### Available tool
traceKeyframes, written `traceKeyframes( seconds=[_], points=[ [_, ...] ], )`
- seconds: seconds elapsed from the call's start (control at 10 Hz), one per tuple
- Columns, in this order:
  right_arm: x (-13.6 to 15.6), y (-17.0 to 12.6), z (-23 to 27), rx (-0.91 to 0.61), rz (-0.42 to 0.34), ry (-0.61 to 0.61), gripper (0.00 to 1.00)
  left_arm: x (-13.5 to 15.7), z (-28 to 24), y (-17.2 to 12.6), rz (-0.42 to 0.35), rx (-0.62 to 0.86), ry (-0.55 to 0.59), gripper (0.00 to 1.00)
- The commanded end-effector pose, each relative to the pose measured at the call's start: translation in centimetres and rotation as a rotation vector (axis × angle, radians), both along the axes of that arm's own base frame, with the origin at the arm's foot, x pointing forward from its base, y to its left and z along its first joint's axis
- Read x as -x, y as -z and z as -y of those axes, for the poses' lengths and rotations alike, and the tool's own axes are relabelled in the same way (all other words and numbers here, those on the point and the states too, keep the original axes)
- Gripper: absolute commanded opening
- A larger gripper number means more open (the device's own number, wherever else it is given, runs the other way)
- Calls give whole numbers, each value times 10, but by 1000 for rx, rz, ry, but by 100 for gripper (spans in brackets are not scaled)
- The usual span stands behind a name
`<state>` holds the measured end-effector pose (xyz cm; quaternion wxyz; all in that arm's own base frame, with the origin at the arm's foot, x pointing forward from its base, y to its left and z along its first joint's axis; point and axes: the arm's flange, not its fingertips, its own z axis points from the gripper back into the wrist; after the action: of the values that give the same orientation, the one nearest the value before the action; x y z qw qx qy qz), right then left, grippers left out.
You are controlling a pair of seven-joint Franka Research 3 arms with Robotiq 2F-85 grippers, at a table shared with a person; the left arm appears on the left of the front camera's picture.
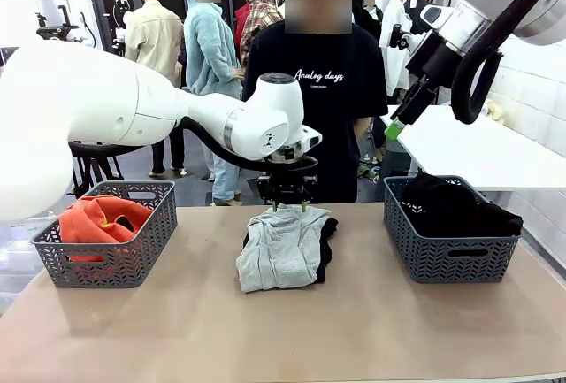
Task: Sort the tops and bottoms.
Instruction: Lift clothes from the center of the table with your left hand.
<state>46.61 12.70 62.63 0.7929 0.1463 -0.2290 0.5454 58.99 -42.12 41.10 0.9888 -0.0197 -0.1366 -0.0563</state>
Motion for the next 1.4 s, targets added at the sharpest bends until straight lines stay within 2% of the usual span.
traceKeyframes(
  seconds=[0.0,0.2,1.3],
  points=[
    [0,0,0,6,-3,-1,100,-7,-8,4,14,31,-101,76],
    [0,0,0,6,-3,-1,100,-20,-18,14,-50,50,-121,76],
    [0,0,0,6,-3,-1,100,-43,0,46,-151,37,-72,76]
  ],
)
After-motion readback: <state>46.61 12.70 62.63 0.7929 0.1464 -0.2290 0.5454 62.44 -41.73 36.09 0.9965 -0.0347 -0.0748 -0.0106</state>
